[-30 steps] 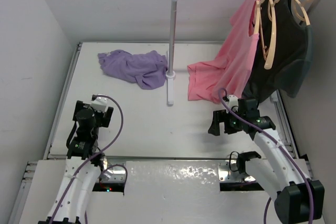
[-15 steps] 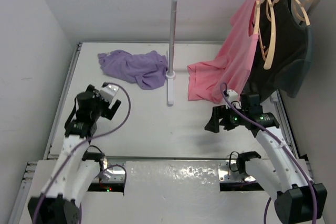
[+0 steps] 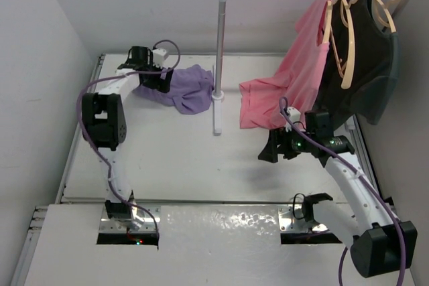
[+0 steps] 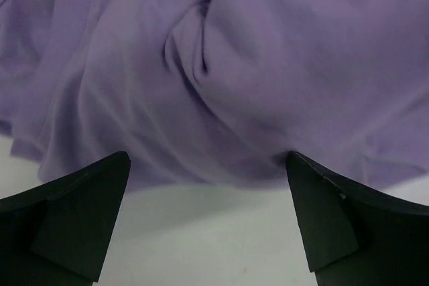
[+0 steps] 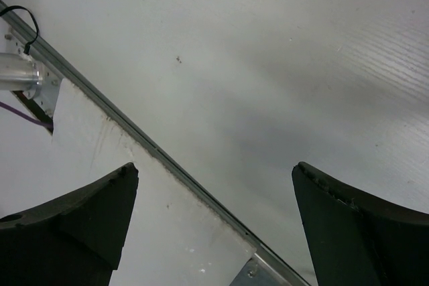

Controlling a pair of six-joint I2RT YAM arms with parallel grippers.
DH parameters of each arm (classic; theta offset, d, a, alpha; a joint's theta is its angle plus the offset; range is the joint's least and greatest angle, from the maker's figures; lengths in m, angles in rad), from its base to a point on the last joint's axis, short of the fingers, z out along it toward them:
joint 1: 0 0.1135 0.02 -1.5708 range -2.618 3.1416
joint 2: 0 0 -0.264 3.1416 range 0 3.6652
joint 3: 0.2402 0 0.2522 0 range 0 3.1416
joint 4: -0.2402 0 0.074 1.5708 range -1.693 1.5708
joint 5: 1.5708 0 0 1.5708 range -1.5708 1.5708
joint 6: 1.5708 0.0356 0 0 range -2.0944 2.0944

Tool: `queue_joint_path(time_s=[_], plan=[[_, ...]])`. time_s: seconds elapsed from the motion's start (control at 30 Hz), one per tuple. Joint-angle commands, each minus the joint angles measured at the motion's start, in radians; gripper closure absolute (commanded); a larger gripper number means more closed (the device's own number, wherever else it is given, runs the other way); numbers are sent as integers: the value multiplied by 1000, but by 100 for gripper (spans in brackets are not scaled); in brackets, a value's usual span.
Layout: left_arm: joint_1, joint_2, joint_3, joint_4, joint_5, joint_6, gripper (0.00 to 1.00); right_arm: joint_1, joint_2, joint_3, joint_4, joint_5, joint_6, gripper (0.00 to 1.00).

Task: Place the t-shirt on the hanger
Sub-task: Pick up the T-shirt from the center of the board, then place the T-shirt at the center of the board.

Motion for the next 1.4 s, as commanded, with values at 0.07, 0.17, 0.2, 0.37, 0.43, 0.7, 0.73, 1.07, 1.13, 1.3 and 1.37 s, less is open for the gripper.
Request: queue_joint_path(time_s=[0.07,0.17,0.2,0.37,0.43,0.7,0.73,1.07,1.13,1.3,1.37], plan=[[-26,154,129,18,-49,-93,3,15,8,-8,49,10,10,7],[-40,168,97,54,13,-98,39,19,31,-11,49,18,13,8],[-41,165,82,52,26,-99,53,22,38,-6,43,21,10,9],[-44,45,-39,-26,77,-78,100,53,72,56,23,39,-3,15],[-48,-117,-115,-44,140,10,100,116,84,89,26,53,-6,18],[-78,-665,-140,-408,423,361,100,389,210,287,12,202,-20,22],[-84,-685,-124,-475,451,375,100,406,212,314,26,179,-16,23],[-310,-685,-292,-281,511,-14,62,414,184,428,20,232,16,18],[-313,-640,-345,-105,466,-155,12,415,193,439,-29,315,33,13],[-307,-501,-206,-200,243,-107,0,415,201,452,-74,447,44,10],[-281,-530,-211,-212,127,-76,0,414,196,443,-46,426,47,27]])
